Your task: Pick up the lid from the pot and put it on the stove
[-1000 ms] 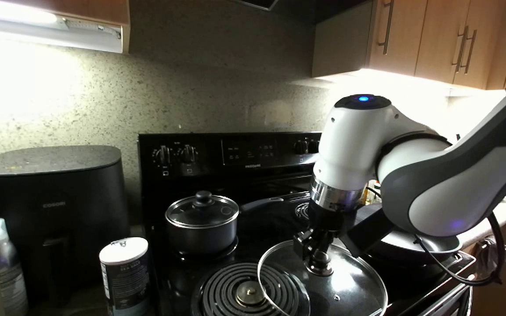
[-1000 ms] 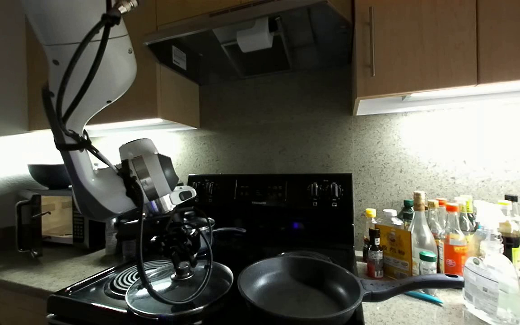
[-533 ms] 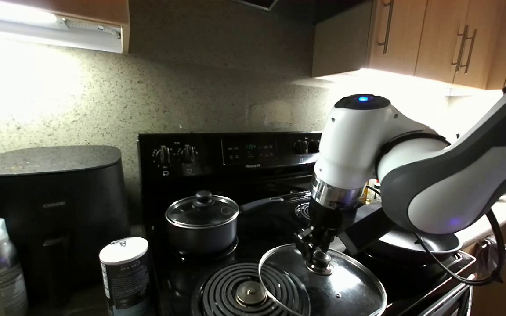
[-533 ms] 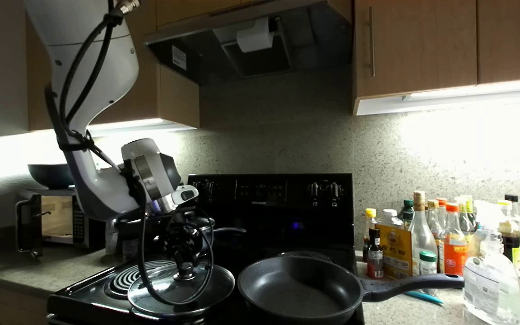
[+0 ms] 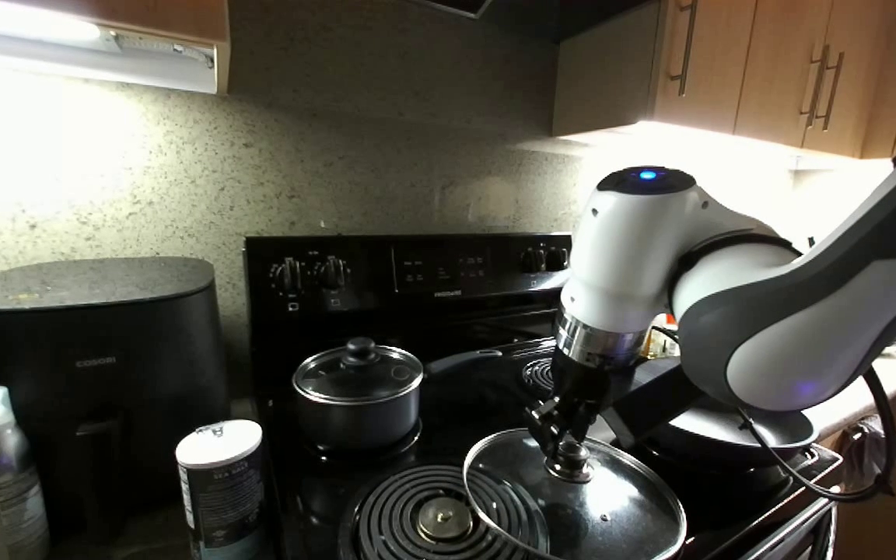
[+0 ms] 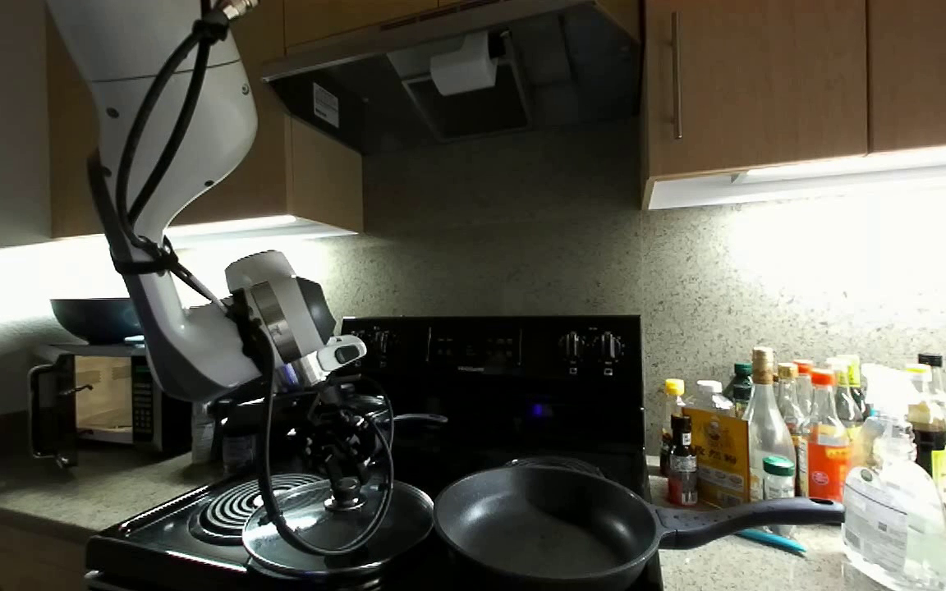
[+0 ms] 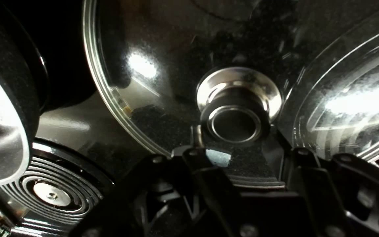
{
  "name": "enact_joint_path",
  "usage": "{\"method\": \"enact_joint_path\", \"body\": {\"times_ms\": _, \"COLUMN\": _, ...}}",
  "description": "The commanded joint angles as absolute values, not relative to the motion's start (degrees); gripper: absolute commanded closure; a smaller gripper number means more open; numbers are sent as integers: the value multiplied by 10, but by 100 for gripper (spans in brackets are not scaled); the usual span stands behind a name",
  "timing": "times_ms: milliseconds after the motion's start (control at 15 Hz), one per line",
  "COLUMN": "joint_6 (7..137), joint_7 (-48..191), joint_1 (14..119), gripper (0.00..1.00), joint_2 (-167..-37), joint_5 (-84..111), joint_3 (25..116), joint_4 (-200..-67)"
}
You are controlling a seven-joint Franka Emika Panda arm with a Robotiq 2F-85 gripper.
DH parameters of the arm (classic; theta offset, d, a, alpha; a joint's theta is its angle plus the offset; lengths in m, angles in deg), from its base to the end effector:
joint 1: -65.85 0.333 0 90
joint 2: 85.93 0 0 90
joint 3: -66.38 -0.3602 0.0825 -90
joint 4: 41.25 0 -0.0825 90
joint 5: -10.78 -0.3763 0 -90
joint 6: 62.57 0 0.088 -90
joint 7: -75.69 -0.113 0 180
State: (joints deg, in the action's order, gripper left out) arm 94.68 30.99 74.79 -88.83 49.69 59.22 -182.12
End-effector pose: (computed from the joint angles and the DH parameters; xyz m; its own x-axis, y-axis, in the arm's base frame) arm 0.4689 0.1597 0.3398 0.9319 0.1254 0.3404 0.0668 -0.9816 0.1788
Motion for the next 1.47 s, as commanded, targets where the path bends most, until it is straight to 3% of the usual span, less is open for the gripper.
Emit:
{"method": "enact_joint_path", "body": {"times_ms": 0, "joint_6": 947, "joint_7": 310, "joint_1": 748, "gripper": 51, "joint_2": -888, "joint_5": 497, "joint_3": 592, "joint_4": -1821}}
{"method": "enact_joint_path", "body": {"times_ms": 67, "joint_6": 947, "joint_7": 310, "joint_1": 748, "gripper": 26, "joint_2": -888, "joint_5": 497, "joint_3": 592, "joint_4": -1821}}
{"method": "enact_joint_path", "body": {"times_ms": 133, "joint_6": 948, "joint_7": 293, "joint_1": 750, "gripper": 25, "joint_2": -881, "joint_5": 512, "joint_3": 593, "joint_4": -1824}}
{"method": "enact_joint_path", "body": {"times_ms": 400, "joint_6": 951, "joint_7": 190, "joint_1": 762, "gripper": 2, "joint_2": -836, "joint_5": 628, "joint_3": 590, "joint_4": -1835}}
{"method": "enact_joint_path", "body": {"times_ms": 733, "joint_6": 944, "joint_7": 52, "joint_1": 771, "gripper": 0, "joint_2": -791, "joint_5": 740, "joint_3": 572, "joint_4": -1838}}
{"method": "enact_joint_path", "body": {"times_ms": 1400, "joint_6": 947, "joint_7": 74, "joint_1": 772, "gripper": 0, "joint_2": -806, "joint_5": 722, "joint_3": 573, "joint_4": -1825}}
